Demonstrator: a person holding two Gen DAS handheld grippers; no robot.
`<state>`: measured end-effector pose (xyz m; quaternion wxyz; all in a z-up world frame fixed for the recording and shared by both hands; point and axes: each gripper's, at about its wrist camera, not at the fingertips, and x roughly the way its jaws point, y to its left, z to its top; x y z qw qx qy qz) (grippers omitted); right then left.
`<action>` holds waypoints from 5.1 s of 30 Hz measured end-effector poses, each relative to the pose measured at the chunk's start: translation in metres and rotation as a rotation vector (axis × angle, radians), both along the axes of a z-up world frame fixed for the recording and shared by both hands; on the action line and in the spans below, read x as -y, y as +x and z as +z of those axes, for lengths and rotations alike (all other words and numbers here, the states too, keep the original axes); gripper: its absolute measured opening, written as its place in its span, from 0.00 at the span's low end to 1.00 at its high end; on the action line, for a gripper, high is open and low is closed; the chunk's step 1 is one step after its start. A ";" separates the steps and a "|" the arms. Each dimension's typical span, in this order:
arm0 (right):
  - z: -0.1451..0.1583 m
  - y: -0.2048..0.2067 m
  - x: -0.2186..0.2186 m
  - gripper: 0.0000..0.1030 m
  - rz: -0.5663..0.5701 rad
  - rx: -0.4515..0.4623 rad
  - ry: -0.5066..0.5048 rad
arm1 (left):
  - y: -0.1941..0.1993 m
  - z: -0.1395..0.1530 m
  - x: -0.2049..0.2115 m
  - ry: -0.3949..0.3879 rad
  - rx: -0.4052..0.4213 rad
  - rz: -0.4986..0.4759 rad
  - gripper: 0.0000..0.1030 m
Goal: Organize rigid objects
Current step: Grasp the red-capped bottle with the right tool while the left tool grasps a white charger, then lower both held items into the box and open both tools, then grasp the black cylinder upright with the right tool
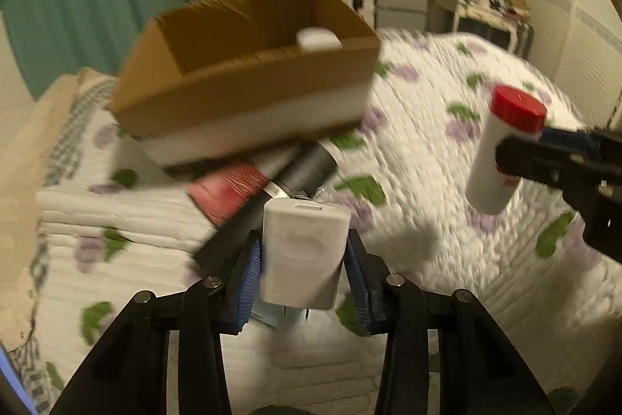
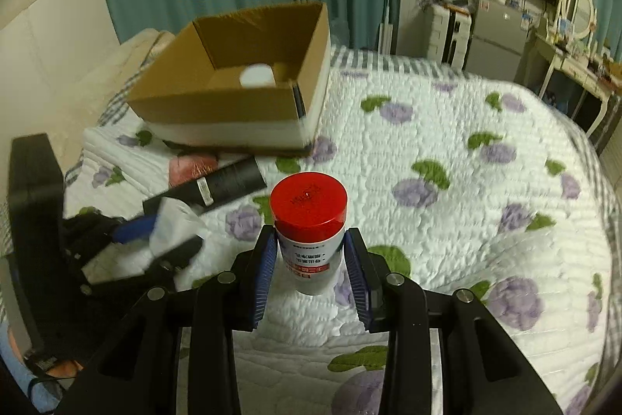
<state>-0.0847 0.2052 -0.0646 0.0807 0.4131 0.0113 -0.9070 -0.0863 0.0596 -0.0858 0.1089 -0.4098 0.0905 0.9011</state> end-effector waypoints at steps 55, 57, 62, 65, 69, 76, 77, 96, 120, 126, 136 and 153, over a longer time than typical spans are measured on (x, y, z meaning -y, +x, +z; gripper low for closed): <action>0.054 -0.201 0.067 0.34 0.090 -0.150 0.020 | -0.178 0.065 0.057 0.021 -0.220 0.186 0.68; 0.052 -0.209 0.070 0.34 0.087 -0.143 0.023 | -0.176 0.068 0.063 0.022 -0.223 0.206 0.68; 0.041 -0.220 0.080 0.39 0.097 -0.142 0.037 | -0.164 0.077 0.075 0.027 -0.233 0.245 0.68; 0.046 -0.208 0.079 0.78 0.071 -0.170 0.033 | -0.152 0.089 0.080 0.035 -0.239 0.259 0.68; 0.078 -0.181 0.072 0.78 0.056 -0.220 0.012 | -0.124 0.117 0.083 0.045 -0.274 0.264 0.68; 0.150 -0.113 0.064 0.79 0.042 -0.311 0.036 | -0.059 0.169 0.091 0.069 -0.361 0.261 0.73; 0.158 -0.102 0.063 0.80 0.039 -0.321 0.039 | -0.050 0.175 0.091 0.071 -0.366 0.258 0.73; 0.099 0.032 0.057 0.81 0.023 -0.256 0.027 | 0.035 0.102 0.105 -0.001 -0.310 0.259 0.75; -0.060 -0.045 0.125 0.81 0.065 0.100 0.014 | -0.006 -0.028 0.143 -0.010 -0.045 0.324 0.75; -0.075 -0.074 0.131 0.81 -0.018 0.167 -0.060 | -0.010 -0.031 0.152 0.005 -0.030 0.368 0.75; -0.092 -0.090 0.129 0.72 -0.050 0.221 -0.118 | -0.010 -0.033 0.155 0.003 -0.020 0.377 0.75; -0.034 -0.028 0.073 0.00 0.031 0.144 -0.085 | 0.001 -0.022 0.146 -0.002 -0.039 0.351 0.75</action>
